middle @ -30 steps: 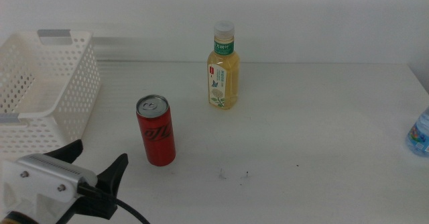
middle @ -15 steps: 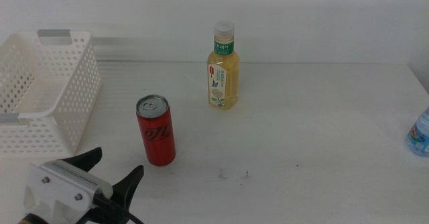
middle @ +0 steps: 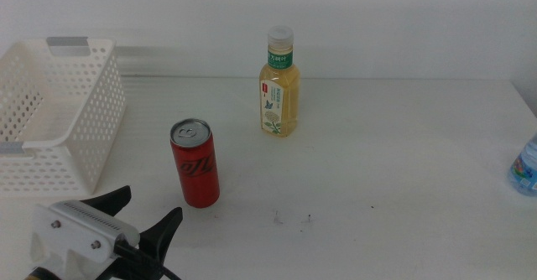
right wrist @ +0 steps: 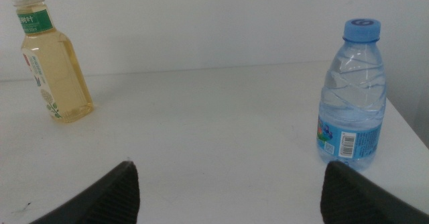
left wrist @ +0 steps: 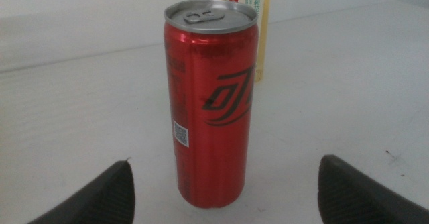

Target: Use arms to grab the bottles and put them into the dustbin to the left of the table.

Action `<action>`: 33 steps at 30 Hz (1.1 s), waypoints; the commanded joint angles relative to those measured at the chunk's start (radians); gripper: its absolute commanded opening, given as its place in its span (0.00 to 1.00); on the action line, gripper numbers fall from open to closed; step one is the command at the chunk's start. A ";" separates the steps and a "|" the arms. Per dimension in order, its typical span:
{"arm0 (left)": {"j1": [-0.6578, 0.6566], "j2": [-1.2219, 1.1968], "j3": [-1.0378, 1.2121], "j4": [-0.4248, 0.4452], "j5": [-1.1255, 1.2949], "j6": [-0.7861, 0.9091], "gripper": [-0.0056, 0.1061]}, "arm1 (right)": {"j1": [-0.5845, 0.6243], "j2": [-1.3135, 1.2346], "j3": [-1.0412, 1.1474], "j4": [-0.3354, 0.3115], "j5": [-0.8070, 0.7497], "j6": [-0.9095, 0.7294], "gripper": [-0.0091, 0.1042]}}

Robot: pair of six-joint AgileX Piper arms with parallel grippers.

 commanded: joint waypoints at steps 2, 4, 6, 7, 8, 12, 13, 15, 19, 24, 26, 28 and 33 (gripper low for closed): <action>-0.008 0.005 -0.024 0.011 -0.019 -0.018 0.89 | 0.000 -0.004 0.004 -0.010 -0.009 -0.003 0.85; -0.008 0.015 -0.047 0.011 -0.019 -0.018 0.89 | 0.000 -0.004 0.004 -0.010 -0.009 -0.003 0.85; -0.008 0.036 -0.071 0.008 -0.017 -0.018 0.89 | 0.000 -0.004 0.004 -0.010 -0.009 -0.003 0.85; -0.008 0.046 -0.081 0.008 -0.017 -0.020 0.89 | 0.000 -0.004 0.004 -0.010 -0.009 -0.003 0.85; -0.008 0.062 -0.090 0.008 -0.019 -0.025 0.89 | 0.000 -0.004 0.004 -0.010 -0.009 -0.003 0.85; -0.008 0.133 -0.122 0.018 -0.019 -0.038 0.89 | 0.000 -0.004 0.004 -0.010 -0.009 -0.003 0.85; -0.008 0.152 -0.129 0.018 -0.019 -0.038 0.89 | 0.000 -0.004 0.004 -0.010 -0.009 -0.003 0.85; -0.008 0.184 -0.143 0.018 -0.019 -0.040 0.89 | 0.000 -0.004 0.004 -0.010 -0.009 -0.003 0.85; -0.008 0.252 -0.181 0.023 -0.019 -0.040 0.89 | 0.000 -0.004 0.004 -0.010 -0.009 -0.003 0.85; -0.008 0.307 -0.243 0.030 -0.019 -0.048 0.89 | 0.000 -0.004 0.004 -0.010 -0.009 -0.003 0.85; -0.008 0.329 -0.269 0.034 -0.019 -0.048 0.89 | 0.000 -0.004 0.004 -0.010 -0.009 -0.003 0.85; -0.008 0.347 -0.292 0.037 -0.019 -0.048 0.89 | 0.000 -0.004 0.004 -0.010 -0.009 -0.003 0.85; -0.008 0.406 -0.355 0.046 -0.019 -0.048 0.89 | 0.000 -0.004 0.004 -0.010 -0.009 -0.003 0.85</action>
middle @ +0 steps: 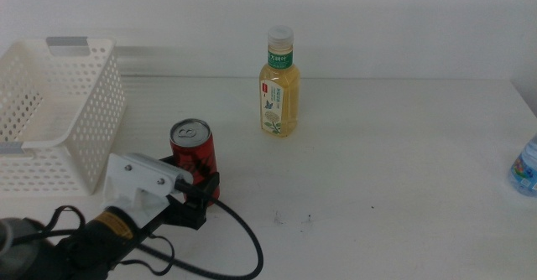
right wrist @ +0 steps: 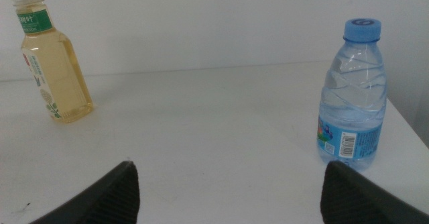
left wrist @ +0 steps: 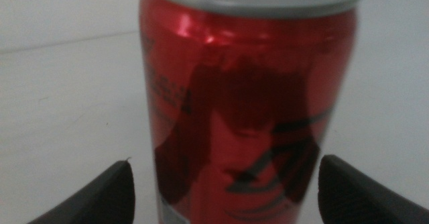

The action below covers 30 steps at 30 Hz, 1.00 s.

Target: Use arms to grab the bottles and put them into the dustbin to the left of the table.

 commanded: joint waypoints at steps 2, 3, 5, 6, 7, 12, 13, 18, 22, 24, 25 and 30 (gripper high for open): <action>-0.008 0.035 -0.038 0.004 -0.014 -0.011 0.89 | 0.000 -0.004 0.004 -0.010 -0.009 -0.003 0.85; -0.008 0.042 -0.047 0.004 -0.014 -0.011 0.89 | 0.000 -0.004 0.004 -0.010 -0.009 -0.003 0.85; -0.008 0.056 -0.068 0.004 -0.014 -0.011 0.89 | 0.000 -0.004 0.004 -0.010 -0.009 -0.003 0.85; -0.008 0.063 -0.077 0.004 -0.014 -0.011 0.89 | 0.000 -0.004 0.004 -0.010 -0.009 -0.003 0.85; -0.008 0.070 -0.087 0.004 -0.014 -0.011 0.89 | 0.000 -0.004 0.004 -0.010 -0.009 -0.003 0.85; -0.008 0.112 -0.122 0.011 -0.014 -0.035 0.89 | 0.000 -0.004 0.004 -0.010 -0.009 -0.003 0.85; -0.008 0.118 -0.127 0.015 -0.014 -0.037 0.89 | 0.000 -0.004 0.004 -0.010 -0.009 -0.003 0.85; -0.008 0.128 -0.138 0.017 -0.014 -0.035 0.89 | 0.000 -0.004 0.004 -0.010 -0.009 -0.003 0.85; -0.008 0.128 -0.144 0.021 -0.014 -0.035 0.89 | 0.000 -0.004 0.004 -0.010 -0.009 -0.003 0.85; -0.008 0.128 -0.147 0.025 -0.014 -0.035 0.86 | 0.000 -0.004 0.004 -0.010 -0.009 -0.003 0.85; -0.008 0.128 -0.147 0.030 -0.014 -0.035 0.85 | 0.000 -0.004 0.004 -0.010 -0.009 -0.003 0.85; -0.008 0.128 -0.149 0.040 -0.014 -0.037 0.68 | 0.000 -0.004 0.004 -0.010 -0.009 -0.003 0.85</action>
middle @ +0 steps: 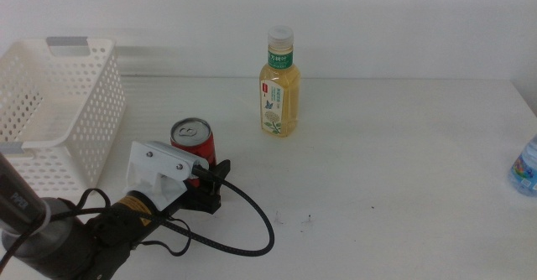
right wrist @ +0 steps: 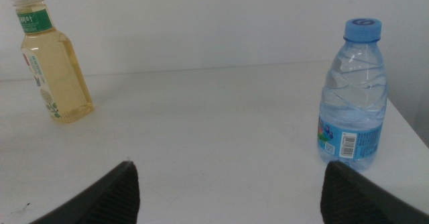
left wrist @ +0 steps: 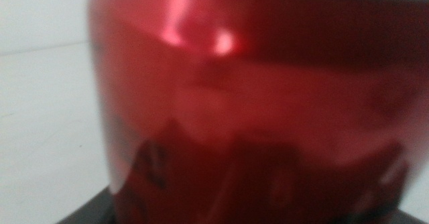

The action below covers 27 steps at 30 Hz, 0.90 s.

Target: Use arms to grab the bottles and put them into the dustbin to the left of the table.

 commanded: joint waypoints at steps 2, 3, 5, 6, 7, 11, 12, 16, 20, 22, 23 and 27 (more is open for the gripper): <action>-0.002 0.002 -0.003 0.012 -0.014 -0.009 0.61 | 0.000 -0.004 0.004 -0.010 -0.009 -0.003 0.85; -0.002 0.002 -0.003 0.012 -0.014 -0.006 0.57 | 0.000 -0.004 0.004 -0.010 -0.009 -0.003 0.85; -0.002 0.002 -0.003 0.019 -0.014 -0.006 0.47 | 0.000 -0.004 0.004 -0.010 -0.009 -0.003 0.85; -0.002 0.002 -0.003 0.024 -0.014 -0.006 0.45 | 0.000 -0.004 0.004 -0.010 -0.009 -0.003 0.85; -0.002 0.002 -0.003 0.026 -0.014 -0.011 0.44 | 0.000 -0.004 0.004 -0.010 -0.009 -0.003 0.85; -0.002 -0.016 0.002 0.045 -0.014 -0.032 0.42 | 0.000 -0.004 0.004 -0.010 -0.009 -0.003 0.85; -0.002 -0.026 0.007 0.047 -0.014 -0.028 0.42 | 0.000 -0.004 0.004 -0.010 -0.009 -0.003 0.85; -0.002 -0.107 0.040 0.047 -0.014 -0.026 0.42 | 0.000 -0.004 0.004 -0.010 -0.009 -0.003 0.85; -0.002 -0.210 0.078 0.042 -0.014 -0.026 0.42 | 0.000 -0.004 0.004 -0.010 -0.009 -0.003 0.85; -0.002 -0.269 0.086 0.045 -0.014 -0.026 0.42 | 0.000 -0.004 0.004 -0.010 -0.009 -0.003 0.85; -0.002 -0.299 0.088 0.045 0.000 -0.028 0.42 | 0.000 -0.004 0.004 -0.010 -0.009 -0.003 0.85; -0.002 -0.414 0.088 0.065 0.095 -0.046 0.42 | 0.000 -0.004 0.004 -0.010 -0.009 -0.003 0.85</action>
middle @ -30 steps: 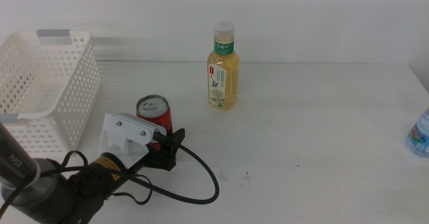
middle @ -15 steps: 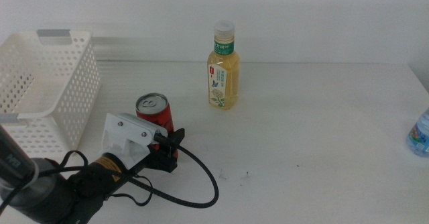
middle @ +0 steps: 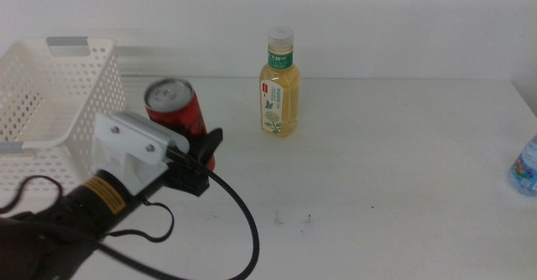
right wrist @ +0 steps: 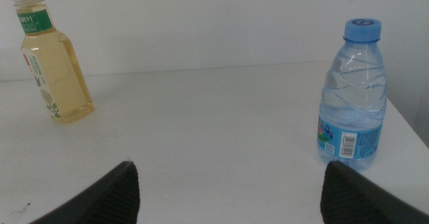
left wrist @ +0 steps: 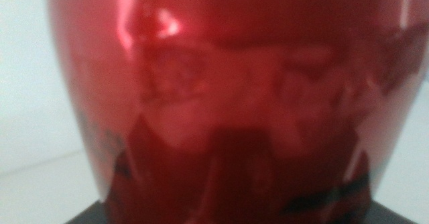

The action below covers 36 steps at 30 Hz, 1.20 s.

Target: Use arms to grab the bottles and put them into the dustbin to the left of the table.

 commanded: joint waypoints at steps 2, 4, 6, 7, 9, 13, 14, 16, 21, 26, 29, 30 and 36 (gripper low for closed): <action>-0.002 -0.114 0.000 -0.001 0.029 -0.050 0.42 | 0.000 -0.004 0.004 -0.010 -0.009 -0.003 0.85; -0.002 -0.170 0.000 -0.010 0.074 -0.055 0.42 | 0.000 -0.004 0.004 -0.010 -0.009 -0.003 0.85; -0.002 -0.214 0.000 -0.013 0.109 -0.055 0.42 | 0.000 -0.004 0.004 -0.010 -0.009 -0.003 0.85; -0.002 -0.235 0.000 -0.013 0.125 -0.055 0.42 | 0.000 -0.004 0.004 -0.010 -0.009 -0.003 0.85; -0.002 -0.269 0.000 -0.013 0.153 -0.057 0.42 | 0.000 -0.004 0.004 -0.010 -0.009 -0.003 0.85; -0.002 -0.329 -0.011 -0.013 0.225 -0.076 0.42 | 0.000 -0.004 0.004 -0.010 -0.009 -0.003 0.85; -0.002 -0.340 -0.017 -0.013 0.253 -0.081 0.42 | 0.000 -0.004 0.004 -0.010 -0.009 -0.003 0.85; -0.002 -0.352 -0.035 -0.013 0.322 -0.083 0.42 | 0.000 -0.004 0.004 -0.010 -0.009 -0.003 0.85; -0.002 -0.353 -0.071 -0.013 0.408 -0.175 0.42 | 0.000 -0.004 0.004 -0.010 -0.009 -0.003 0.85; -0.002 -0.353 -0.136 0.091 0.577 -0.307 0.42 | 0.000 -0.004 0.004 -0.010 -0.009 -0.003 0.85; -0.002 -0.353 -0.196 0.175 0.710 -0.408 0.42 | 0.000 -0.004 0.004 -0.010 -0.009 -0.003 0.85; -0.002 -0.353 -0.218 0.195 0.742 -0.433 0.42 | 0.000 -0.004 0.004 -0.010 -0.009 -0.003 0.85; -0.002 -0.353 -0.299 0.237 0.815 -0.474 0.42 | 0.000 -0.004 0.004 -0.010 -0.009 -0.003 0.85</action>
